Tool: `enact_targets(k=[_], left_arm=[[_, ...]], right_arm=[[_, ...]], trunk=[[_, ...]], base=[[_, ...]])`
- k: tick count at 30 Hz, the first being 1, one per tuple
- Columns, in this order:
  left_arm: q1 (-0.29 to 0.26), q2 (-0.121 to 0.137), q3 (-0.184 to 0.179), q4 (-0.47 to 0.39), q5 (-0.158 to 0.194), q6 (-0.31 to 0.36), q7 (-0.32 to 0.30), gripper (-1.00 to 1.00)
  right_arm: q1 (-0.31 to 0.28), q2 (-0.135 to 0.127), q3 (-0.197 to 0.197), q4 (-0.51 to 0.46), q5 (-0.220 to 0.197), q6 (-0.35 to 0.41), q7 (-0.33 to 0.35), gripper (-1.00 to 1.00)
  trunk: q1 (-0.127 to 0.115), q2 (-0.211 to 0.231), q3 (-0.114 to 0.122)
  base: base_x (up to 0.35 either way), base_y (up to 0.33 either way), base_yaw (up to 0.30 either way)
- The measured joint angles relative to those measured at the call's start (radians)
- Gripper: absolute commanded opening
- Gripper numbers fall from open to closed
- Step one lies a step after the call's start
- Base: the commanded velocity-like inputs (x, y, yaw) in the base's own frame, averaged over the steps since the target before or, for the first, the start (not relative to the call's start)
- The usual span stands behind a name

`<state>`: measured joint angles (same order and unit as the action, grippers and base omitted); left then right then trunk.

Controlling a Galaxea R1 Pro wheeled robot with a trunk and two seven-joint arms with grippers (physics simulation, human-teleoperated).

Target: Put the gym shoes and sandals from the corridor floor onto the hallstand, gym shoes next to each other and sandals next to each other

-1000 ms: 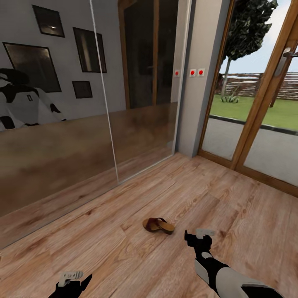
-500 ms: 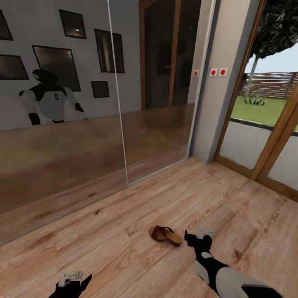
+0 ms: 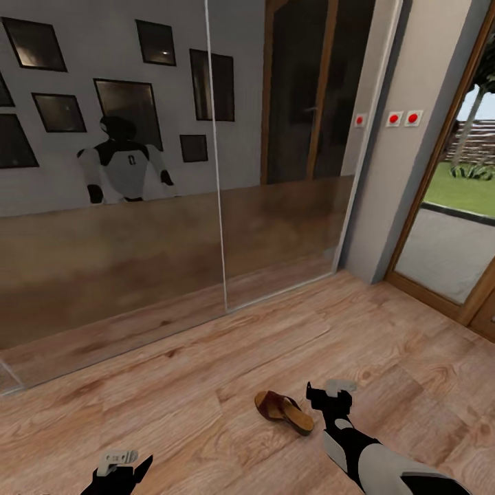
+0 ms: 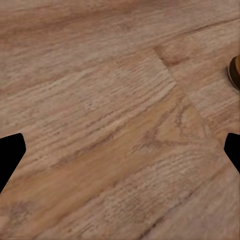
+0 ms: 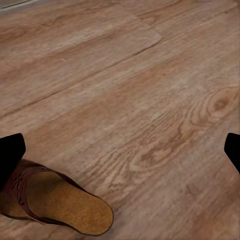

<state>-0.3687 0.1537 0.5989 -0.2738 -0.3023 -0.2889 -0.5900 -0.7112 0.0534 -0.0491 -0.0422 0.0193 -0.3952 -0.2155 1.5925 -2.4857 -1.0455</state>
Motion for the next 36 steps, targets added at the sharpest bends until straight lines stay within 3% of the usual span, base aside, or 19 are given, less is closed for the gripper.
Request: enact_targets(k=[11,19,25,36], left_arm=[[0.0,0.0,0.0,0.0,0.001,0.0,0.0,1.0],[0.0,0.0,-0.001,0.0,0.001,0.0,0.0,1.0],[0.0,0.0,0.0,0.001,0.001,0.0,0.0,1.0],[0.0,0.0,0.0,0.0,0.001,0.0,0.0,1.0]], right_arm=[[0.0,0.0,0.0,0.0,0.0,0.0,0.0,1.0],[0.0,0.0,0.0,0.0,0.0,0.0,-0.001,1.0],[0.0,0.0,0.0,0.0,0.0,-0.001,0.0,1.0],[0.0,0.0,0.0,0.0,0.0,0.0,0.0,1.0]], trunk=[[0.0,0.0,0.0],[0.0,0.0,0.0],[0.0,0.0,0.0],[0.0,0.0,0.0]], base=[[0.003,-0.027,0.175],[0.0,-0.299,0.271],[0.0,-0.334,0.056],[0.0,-0.05,0.009]])
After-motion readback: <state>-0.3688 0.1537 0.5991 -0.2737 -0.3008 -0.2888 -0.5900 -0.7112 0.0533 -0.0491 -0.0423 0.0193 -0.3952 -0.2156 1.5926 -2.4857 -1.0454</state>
